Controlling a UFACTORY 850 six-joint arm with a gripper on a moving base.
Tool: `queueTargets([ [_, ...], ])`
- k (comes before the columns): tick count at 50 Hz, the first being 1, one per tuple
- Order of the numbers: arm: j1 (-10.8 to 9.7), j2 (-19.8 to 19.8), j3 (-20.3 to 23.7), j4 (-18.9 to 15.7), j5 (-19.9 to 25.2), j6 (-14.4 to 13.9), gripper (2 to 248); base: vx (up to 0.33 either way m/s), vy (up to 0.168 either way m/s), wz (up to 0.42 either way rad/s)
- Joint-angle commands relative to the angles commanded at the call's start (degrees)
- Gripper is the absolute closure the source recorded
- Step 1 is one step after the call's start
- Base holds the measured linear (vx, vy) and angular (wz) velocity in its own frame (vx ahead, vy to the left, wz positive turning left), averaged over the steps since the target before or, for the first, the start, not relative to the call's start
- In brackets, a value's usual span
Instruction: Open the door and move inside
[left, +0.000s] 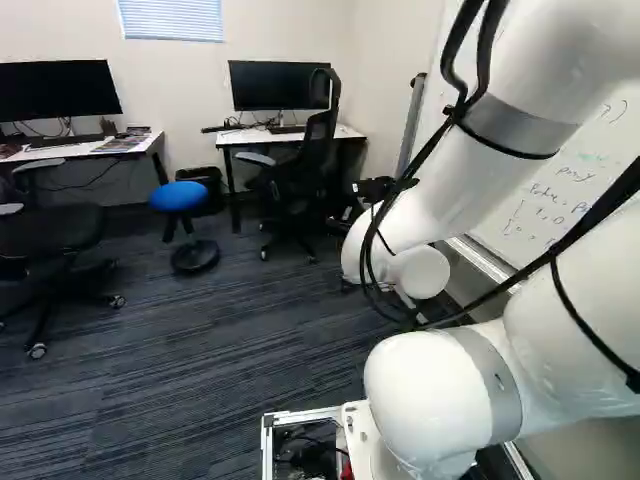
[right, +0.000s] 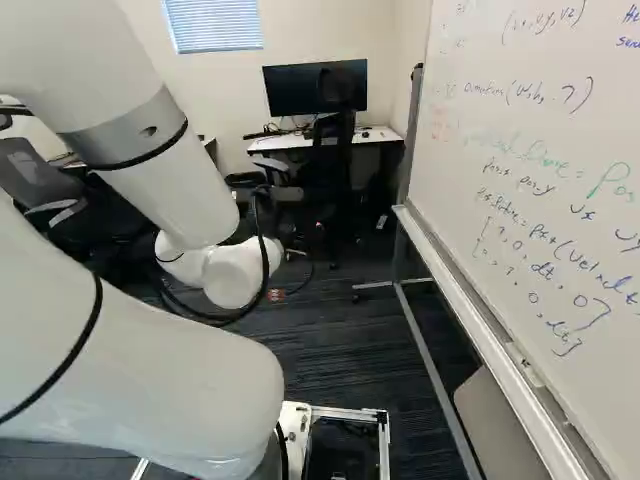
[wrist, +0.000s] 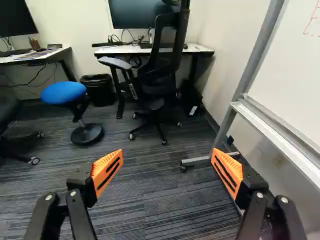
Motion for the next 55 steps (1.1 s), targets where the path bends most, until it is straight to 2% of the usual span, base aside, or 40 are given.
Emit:
queueTargets([
  [25, 0.00, 0.00, 0.00, 0.00, 0.00, 0.00, 3, 0.154, 0.002, -0.018],
  [55, 0.00, 0.00, 0.00, 0.00, 0.00, 0.00, 3, 0.025, 0.000, -0.002],
])
